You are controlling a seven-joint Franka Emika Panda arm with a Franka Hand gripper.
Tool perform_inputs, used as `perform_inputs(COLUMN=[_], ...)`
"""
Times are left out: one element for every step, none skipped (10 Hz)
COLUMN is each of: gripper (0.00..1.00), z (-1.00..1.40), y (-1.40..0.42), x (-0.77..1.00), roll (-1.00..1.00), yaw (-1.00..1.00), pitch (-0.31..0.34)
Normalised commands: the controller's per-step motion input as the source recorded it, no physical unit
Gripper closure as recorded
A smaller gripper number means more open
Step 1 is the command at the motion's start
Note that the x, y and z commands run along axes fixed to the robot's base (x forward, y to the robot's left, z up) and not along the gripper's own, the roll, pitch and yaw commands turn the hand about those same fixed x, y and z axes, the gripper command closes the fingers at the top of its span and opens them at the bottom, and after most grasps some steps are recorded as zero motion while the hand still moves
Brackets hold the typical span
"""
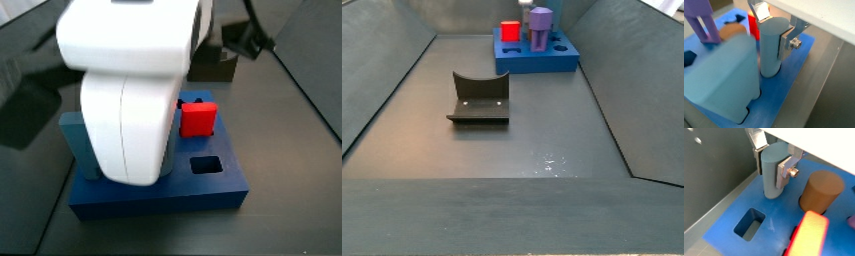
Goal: Pick up the oval object. Move up. Move to above the board. Insert the oval object.
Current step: Insert the oval object.
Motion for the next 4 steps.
perform_inputs(gripper=[1.00,1.00,1.00,1.00], z=[-0.87,-0.60,-0.11,0.00], y=[-0.27,-0.08,0.12,0.00], x=[-0.16,0.00,0.00,0.00], roll=[0.24,0.00,-0.15,0.00], yaw=[-0.08,-0.07,-0.07,0.00], pitch=[-0.057,-0.274,-0.150,0.000])
